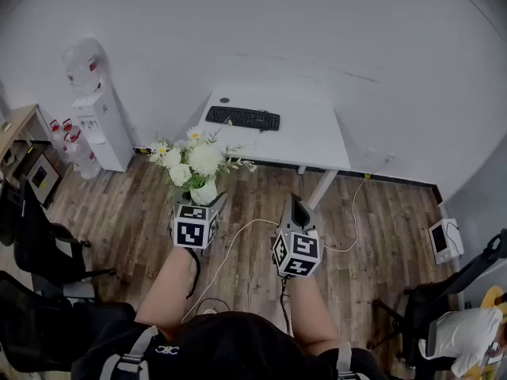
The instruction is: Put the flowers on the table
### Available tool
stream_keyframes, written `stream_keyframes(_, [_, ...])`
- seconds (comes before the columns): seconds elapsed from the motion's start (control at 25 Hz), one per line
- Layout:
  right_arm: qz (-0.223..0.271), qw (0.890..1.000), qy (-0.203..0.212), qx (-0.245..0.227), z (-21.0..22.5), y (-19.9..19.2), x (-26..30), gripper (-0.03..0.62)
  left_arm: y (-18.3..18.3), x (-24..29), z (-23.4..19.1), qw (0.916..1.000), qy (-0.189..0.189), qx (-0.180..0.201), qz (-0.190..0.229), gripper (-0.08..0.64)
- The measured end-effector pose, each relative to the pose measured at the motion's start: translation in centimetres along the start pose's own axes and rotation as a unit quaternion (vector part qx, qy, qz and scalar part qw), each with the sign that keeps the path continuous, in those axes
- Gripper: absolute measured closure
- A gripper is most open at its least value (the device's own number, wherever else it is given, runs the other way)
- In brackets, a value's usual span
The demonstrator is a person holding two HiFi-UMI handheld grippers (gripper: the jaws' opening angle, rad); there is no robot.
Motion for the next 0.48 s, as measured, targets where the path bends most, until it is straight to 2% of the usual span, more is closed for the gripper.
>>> stream_keyframes(0.32, [-0.003,1.000,-0.013,0.027,1.4,-0.3,-0.8,0.592,-0.1,-0.4,0.8,1.0000,0.001,-0.005,-0.002,0.183])
stream_keyframes(0.48, [-0.006,0.999,-0.024,0.022,3.2,-0.3,-0.9,0.592,0.3,0.1,2.0,1.0000,0.000,-0.006,-0.002,0.183])
Point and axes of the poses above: the fingertips, and each gripper's own axes: x forward along the fingers, z to its right, y out of its top, the point moved 8 cm from there along -x, backward along the fingers
